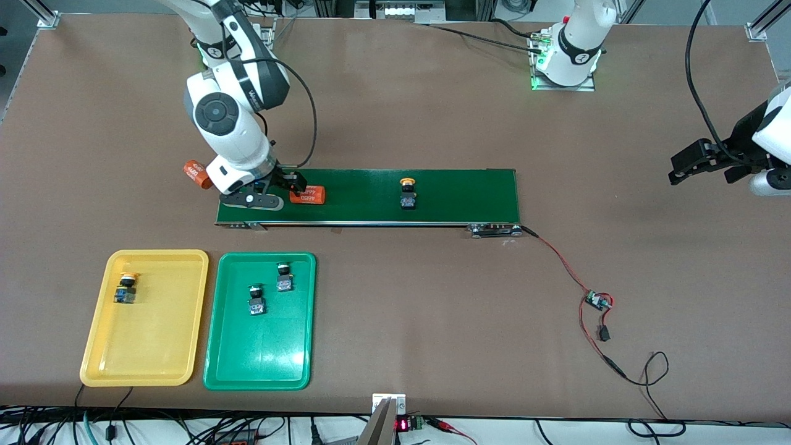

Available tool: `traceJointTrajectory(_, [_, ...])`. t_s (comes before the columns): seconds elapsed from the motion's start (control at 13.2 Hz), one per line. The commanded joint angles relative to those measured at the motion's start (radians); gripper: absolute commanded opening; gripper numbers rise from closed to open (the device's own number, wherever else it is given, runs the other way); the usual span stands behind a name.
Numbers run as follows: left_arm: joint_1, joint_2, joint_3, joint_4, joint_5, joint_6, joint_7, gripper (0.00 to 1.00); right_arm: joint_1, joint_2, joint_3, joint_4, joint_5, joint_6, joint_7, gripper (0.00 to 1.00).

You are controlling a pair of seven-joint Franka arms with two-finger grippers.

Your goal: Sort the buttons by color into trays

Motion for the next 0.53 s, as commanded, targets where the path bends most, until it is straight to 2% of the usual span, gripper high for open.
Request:
traceJointTrajectory(0.0, [-0.003,-0.010,0.009,0.001,0.012,-0.015,0.017,1.00,0.028,0.031,-0.002,0.041,0.000,0.003,0.007,1.00])
traceJointTrajectory(0.15, [0.002,-0.016,0.006,-0.007,0.014,-0.013,0.017,1.00,0.034,0.038,-0.002,0.054,0.003,0.003,0.009,1.00])
traceJointTrajectory(0.38, [0.054,-0.020,-0.050,-0.010,0.012,-0.010,0.017,1.00,0.037,0.038,-0.001,0.054,0.006,0.002,0.009,1.00])
traceJointTrajectory(0.46, [0.054,-0.020,-0.048,-0.010,0.012,-0.010,0.017,1.00,0.056,0.038,-0.001,0.054,0.011,0.002,0.016,1.00])
